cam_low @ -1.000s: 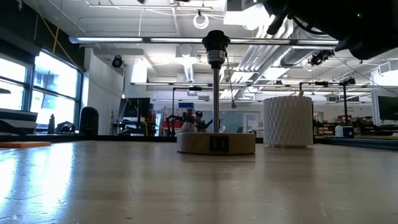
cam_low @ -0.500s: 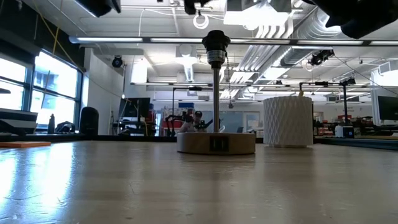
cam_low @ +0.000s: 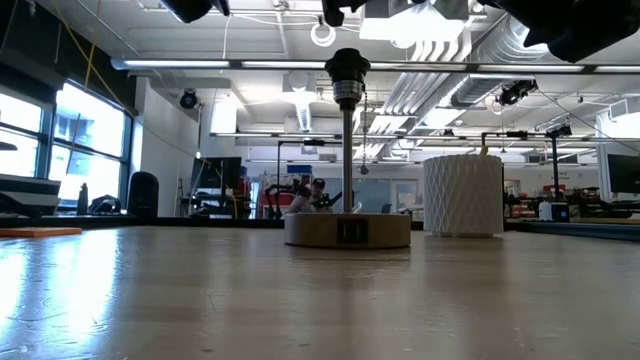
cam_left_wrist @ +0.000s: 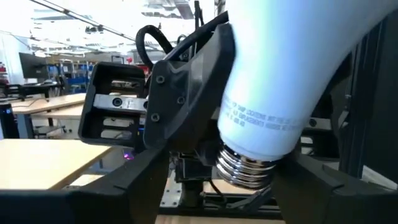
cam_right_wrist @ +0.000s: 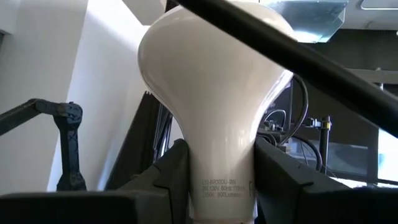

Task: Screw lightbulb
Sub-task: Insert the light bulb into the brown lamp

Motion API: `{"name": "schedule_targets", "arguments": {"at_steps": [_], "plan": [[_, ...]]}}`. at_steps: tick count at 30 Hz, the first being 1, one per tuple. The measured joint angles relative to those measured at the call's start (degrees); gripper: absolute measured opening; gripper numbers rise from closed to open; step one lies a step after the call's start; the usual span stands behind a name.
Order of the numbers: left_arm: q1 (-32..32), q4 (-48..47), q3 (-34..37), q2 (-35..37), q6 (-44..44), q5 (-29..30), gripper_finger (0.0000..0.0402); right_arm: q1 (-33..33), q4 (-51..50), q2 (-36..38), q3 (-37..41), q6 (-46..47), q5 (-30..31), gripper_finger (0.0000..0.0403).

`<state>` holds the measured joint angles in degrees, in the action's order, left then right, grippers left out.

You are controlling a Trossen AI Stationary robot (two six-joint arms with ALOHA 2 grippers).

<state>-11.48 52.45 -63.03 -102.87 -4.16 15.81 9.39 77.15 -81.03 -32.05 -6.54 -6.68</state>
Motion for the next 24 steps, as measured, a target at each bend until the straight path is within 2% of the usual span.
{"name": "schedule_targets", "arguments": {"at_steps": [3, 10, 17, 24], "plan": [[-0.36, -0.18, -0.02, 0.25, -0.04, -0.06, 0.0207, 0.00, -0.17, 0.00, 0.00, -0.18, -0.02, 0.0134], [-1.03, -1.31, -0.02, 0.81, -1.07, -0.08, 0.0098, 0.06, -1.08, 0.02, 0.00, 0.30, 0.85, 0.0134], [-2.92, -7.81, -0.02, 2.98, -1.83, 2.85, 0.0097, 0.15, -3.89, 0.02, -0.04, 2.02, 1.92, 0.0135], [-2.94, -27.13, -0.34, 8.73, 5.77, 5.47, 0.0096, -0.61, -12.36, 0.10, 0.08, 7.83, 3.63, 0.0209]]}}
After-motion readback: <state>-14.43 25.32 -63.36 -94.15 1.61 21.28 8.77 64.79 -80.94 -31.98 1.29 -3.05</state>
